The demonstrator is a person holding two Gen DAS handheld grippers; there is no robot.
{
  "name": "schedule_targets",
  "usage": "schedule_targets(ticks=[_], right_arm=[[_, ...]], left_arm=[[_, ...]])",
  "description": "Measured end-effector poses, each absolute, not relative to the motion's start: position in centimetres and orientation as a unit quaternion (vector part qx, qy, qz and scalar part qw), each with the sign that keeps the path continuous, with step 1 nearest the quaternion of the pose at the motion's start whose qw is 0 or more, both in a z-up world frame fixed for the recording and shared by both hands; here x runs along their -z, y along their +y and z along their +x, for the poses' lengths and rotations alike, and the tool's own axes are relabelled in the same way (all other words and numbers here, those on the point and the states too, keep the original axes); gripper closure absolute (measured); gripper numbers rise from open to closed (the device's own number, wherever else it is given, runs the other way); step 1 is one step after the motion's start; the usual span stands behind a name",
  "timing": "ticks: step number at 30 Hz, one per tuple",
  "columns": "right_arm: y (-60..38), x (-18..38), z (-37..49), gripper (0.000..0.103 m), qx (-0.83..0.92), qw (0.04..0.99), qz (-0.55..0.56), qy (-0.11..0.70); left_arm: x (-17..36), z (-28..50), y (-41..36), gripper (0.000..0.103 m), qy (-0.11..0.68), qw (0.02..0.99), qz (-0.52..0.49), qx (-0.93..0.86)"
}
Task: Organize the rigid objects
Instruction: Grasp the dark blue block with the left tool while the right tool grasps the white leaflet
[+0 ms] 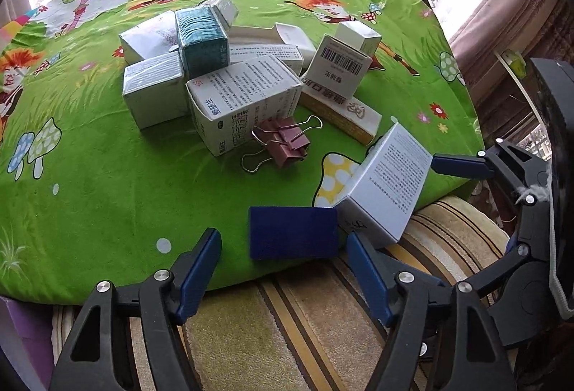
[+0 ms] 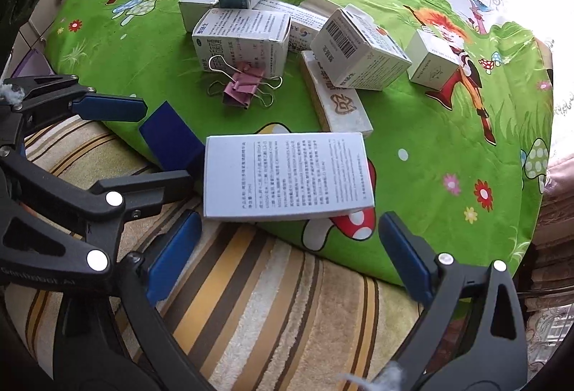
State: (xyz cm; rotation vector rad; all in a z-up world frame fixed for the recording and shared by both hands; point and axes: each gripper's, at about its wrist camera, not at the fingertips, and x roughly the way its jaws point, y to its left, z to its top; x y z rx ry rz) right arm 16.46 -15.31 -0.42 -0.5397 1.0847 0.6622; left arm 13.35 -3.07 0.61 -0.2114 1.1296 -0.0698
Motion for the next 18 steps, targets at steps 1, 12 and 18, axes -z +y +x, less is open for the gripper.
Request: schedule_targets(ticks=[1, 12, 18], right_arm=[[-15.4, 0.5, 16.7, 0.003, -0.307, 0.769, -0.244, 0.504], [-14.7, 0.3, 17.4, 0.003, -0.306, 0.775, -0.241, 0.498], [-14.2, 0.1, 18.2, 0.003, -0.309, 0.782, -0.217, 0.496]], left_arm=[[-0.4, 13.6, -3.1, 0.045, 0.537, 0.838, -0.097, 0.031], [-0.4, 12.8, -1.2, 0.051, 0.508, 0.852, -0.126, 0.000], [-0.1, 11.8, 0.2, 0.051, 0.495, 0.857, -0.143, -0.022]])
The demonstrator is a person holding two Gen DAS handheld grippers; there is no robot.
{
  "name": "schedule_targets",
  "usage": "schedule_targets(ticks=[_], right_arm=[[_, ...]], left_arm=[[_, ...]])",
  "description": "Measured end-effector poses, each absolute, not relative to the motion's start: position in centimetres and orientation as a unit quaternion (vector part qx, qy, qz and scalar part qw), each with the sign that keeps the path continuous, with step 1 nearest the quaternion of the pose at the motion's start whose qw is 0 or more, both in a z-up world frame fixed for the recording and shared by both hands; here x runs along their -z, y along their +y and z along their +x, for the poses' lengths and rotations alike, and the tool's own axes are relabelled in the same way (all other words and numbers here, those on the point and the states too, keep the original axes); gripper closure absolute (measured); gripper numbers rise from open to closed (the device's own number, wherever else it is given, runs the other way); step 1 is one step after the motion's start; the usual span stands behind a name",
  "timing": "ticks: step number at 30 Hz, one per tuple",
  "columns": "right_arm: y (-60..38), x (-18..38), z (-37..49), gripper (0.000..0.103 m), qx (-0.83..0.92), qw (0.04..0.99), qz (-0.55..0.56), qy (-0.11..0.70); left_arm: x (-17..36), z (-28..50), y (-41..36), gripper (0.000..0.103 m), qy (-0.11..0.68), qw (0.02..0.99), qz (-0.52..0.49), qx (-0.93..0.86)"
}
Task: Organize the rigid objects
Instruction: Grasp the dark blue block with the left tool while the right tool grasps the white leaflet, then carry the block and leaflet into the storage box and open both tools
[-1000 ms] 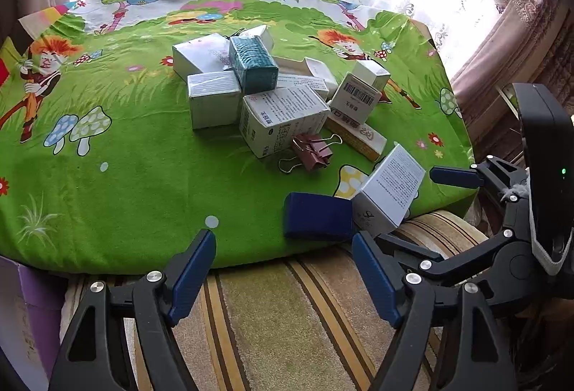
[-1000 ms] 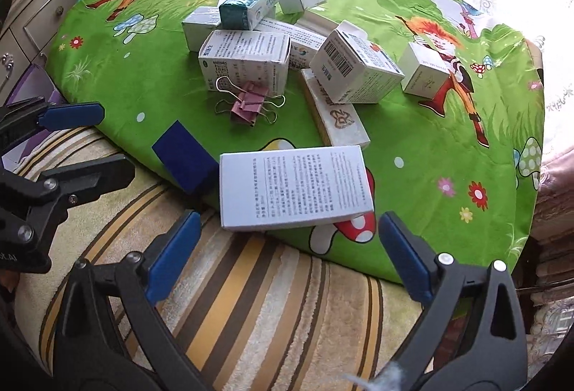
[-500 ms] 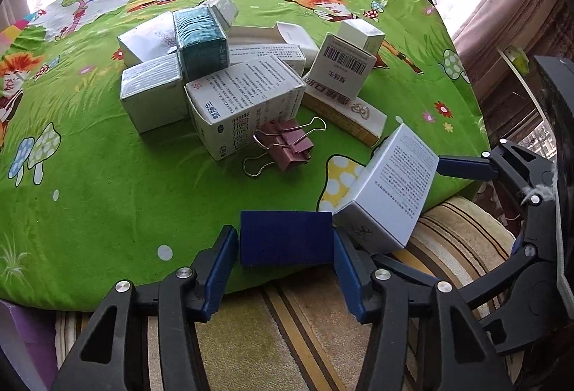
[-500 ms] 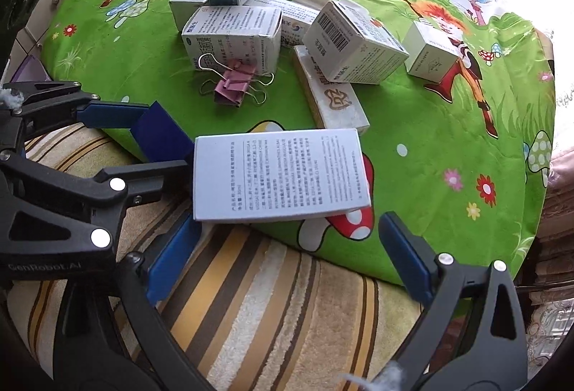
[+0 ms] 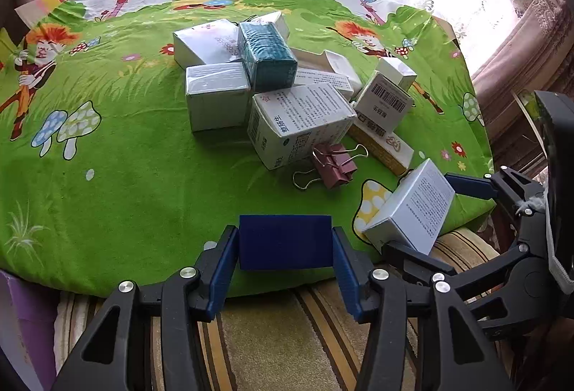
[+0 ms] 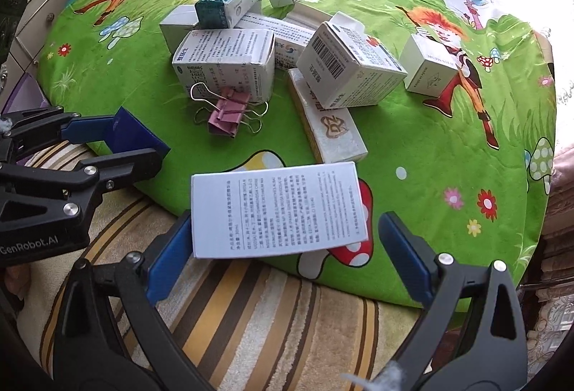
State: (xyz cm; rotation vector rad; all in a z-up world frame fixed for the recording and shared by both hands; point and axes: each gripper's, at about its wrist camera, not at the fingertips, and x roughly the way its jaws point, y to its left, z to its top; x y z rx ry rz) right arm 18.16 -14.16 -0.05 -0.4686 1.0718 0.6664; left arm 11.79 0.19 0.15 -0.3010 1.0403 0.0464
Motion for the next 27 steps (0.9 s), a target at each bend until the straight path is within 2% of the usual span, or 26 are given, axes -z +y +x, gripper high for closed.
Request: schedule_targets(ticks=[3, 4, 14, 27], right_arm=[[-13.9, 0.1, 18.3, 0.007, -0.309, 0.786, -0.211, 0.493], [-13.9, 0.1, 18.3, 0.016, -0.309, 0.786, -0.210, 0.492], [-13.5, -1.4, 16.7, 0.016, -0.316, 0.800, -0.203, 0.468], [-8.4, -3.6, 12.8, 0.016, -0.370, 0.791, -0.190, 0.449]], left_arm=[[-0.3, 11.6, 0.2, 0.051, 0.490, 0.860, -0.141, -0.028], [-0.4, 11.3, 0.3, 0.051, 0.489, 0.861, -0.139, -0.030], [-2.1, 8.9, 1.4, 0.051, 0.467, 0.872, -0.109, -0.098], [-3.7, 2.2, 8.0, 0.051, 0.443, 0.860, -0.105, -0.233]])
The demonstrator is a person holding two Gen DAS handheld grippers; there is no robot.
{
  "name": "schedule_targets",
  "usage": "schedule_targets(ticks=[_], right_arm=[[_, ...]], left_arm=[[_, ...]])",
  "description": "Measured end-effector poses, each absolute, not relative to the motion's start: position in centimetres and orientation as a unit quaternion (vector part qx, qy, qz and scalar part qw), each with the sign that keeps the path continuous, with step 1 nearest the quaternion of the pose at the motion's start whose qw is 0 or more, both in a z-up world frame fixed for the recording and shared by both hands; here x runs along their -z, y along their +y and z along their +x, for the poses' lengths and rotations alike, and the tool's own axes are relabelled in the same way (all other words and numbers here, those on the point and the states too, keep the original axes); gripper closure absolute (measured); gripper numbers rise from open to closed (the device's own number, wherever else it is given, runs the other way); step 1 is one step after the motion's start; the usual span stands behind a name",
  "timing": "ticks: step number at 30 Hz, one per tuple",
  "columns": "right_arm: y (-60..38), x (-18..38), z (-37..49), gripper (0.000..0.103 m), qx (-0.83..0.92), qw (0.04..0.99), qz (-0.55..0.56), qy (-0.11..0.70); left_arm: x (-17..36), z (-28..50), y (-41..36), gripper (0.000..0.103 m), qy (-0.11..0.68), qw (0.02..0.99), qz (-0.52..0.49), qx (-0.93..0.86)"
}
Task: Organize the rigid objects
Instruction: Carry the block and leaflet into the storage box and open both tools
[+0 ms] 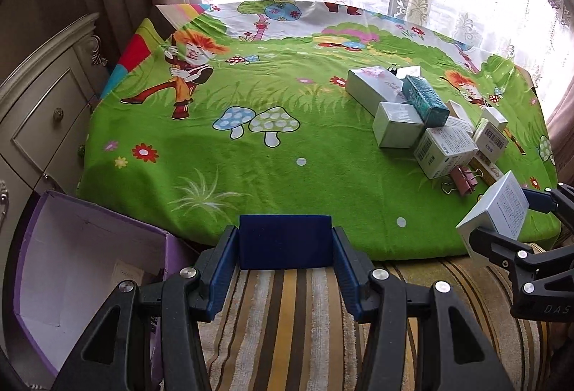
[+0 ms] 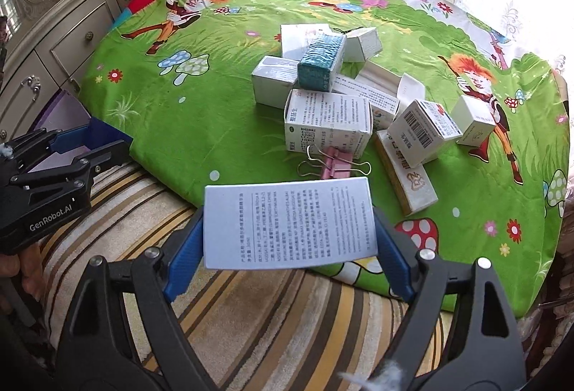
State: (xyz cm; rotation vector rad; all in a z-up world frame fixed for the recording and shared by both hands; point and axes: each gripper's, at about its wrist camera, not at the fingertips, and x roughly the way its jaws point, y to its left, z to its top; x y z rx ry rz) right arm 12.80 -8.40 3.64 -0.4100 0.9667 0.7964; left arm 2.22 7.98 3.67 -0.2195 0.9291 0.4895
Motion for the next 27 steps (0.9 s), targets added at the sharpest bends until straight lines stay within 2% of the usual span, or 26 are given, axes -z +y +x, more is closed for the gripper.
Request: schedule_targets(ticks=[18, 27], right_arm=[[3.3, -5.0, 4.2, 0.016, -0.480, 0.729, -0.246, 0.422], [8.5, -4.7, -0.4, 0.016, -0.524, 0.694, -0.278, 0.409]], left_arm=[[-3.4, -7.3, 16.4, 0.051, 0.419, 0.829, -0.157, -0.336], [-2.4, -12.5, 21.0, 0.051, 0.399, 0.806, -0.217, -0.380]])
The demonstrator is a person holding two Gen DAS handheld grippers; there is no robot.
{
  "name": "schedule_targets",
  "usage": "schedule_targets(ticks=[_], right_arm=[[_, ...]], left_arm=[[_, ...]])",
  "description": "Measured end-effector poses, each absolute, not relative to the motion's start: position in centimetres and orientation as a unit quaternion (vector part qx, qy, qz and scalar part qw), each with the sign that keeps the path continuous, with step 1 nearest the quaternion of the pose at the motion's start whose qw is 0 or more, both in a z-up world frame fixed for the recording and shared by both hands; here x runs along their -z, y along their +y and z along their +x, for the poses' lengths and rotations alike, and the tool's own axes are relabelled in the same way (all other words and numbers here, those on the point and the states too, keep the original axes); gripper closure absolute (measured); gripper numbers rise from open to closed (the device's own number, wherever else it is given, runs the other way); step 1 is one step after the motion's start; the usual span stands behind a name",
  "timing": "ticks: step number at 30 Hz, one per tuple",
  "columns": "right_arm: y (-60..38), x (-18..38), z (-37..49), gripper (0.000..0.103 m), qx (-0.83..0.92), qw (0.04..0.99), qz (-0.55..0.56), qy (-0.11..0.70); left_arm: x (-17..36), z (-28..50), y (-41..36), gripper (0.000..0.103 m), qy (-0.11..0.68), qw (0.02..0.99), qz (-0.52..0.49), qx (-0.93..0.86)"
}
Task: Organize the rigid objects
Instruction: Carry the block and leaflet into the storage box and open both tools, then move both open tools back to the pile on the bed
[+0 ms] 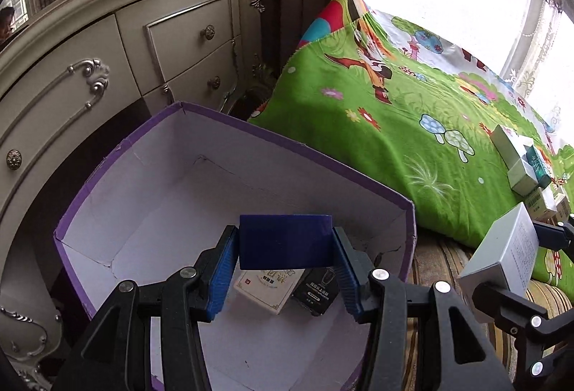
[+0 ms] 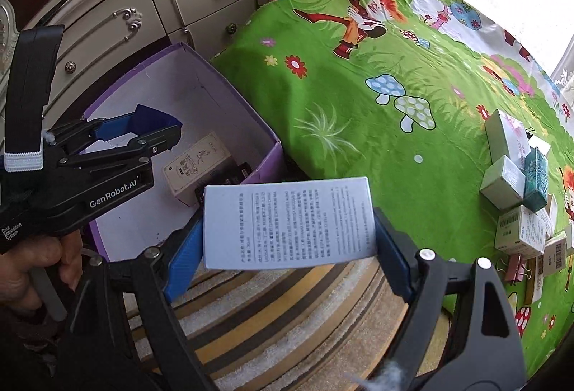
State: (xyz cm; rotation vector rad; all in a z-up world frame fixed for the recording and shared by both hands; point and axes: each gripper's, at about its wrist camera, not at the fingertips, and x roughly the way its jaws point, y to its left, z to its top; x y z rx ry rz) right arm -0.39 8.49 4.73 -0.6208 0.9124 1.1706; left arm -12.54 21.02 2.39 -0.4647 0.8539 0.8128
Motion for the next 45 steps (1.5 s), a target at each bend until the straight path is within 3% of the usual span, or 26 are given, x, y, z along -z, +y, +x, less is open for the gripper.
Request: schedule_targets(ticks=[14, 18, 21, 45], right_arm=[[13.0, -1.6, -8.1, 0.014, -0.600, 0.596, -0.342, 0.410], [12.9, -0.8, -9.4, 0.011, -0.610, 0.579, -0.366, 0.398], [12.6, -1.2, -9.3, 0.009, -0.611, 0.583, -0.362, 0.395], [2.4, -5.8, 8.2, 0.009, -0.460, 0.759, -0.227, 0.402]], left_arm=[[-1.6, -17.7, 24.7, 0.050, 0.380, 0.781, -0.266, -0.418], [-1.7, -17.4, 24.5, 0.031, 0.382, 0.781, -0.263, -0.418], [-2.0, -16.9, 24.1, 0.027, 0.380, 0.784, -0.261, -0.416], [-3.5, -9.6, 19.7, 0.025, 0.372, 0.824, -0.274, -0.329]])
